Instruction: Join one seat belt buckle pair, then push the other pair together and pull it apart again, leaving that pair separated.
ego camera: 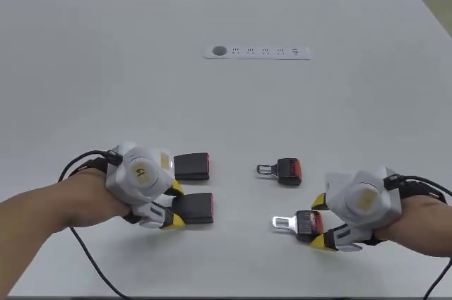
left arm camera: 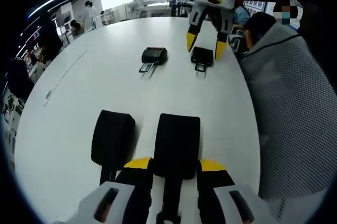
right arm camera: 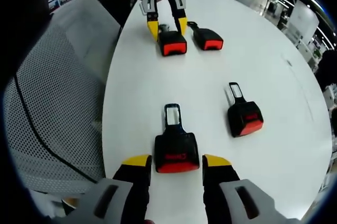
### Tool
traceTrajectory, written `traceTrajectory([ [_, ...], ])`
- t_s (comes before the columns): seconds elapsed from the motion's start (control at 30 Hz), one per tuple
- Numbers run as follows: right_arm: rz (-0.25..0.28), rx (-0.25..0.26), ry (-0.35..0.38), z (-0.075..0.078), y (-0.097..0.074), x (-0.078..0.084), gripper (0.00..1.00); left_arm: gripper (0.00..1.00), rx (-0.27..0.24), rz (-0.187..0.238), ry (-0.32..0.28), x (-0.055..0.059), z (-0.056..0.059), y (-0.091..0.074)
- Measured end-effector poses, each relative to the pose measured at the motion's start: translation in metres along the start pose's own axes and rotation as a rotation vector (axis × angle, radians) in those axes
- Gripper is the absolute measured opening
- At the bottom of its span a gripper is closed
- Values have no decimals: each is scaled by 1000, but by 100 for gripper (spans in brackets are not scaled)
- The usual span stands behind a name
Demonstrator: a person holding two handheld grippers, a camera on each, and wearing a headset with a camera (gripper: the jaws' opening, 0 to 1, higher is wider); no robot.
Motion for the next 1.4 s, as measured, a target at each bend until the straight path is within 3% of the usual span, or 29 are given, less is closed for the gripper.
traceTrajectory([
  [0.4,-34,-26,-57,0,5,3,33,33,-1,-40,92,4,0,4],
  [0.8,-42,-33,-73,0,5,3,33,33,8,-45,116,3,1,4],
  [1.03,-58,-38,-75,3,8,1,33,33,20,-71,117,4,0,5],
  [1.4,-57,-38,-100,2,13,-14,33,32,19,-82,131,3,1,6],
])
Point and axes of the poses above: the centre of the closed fingertips' face, and the gripper's own axes: y roughly forward along the fingers, z roughly to its right, x roughly out of its underside, the point moved 3 cm from there along -y, roughly backward along the fingers, and after that the axes turned 1 degree about y, right-handed, at the moved point
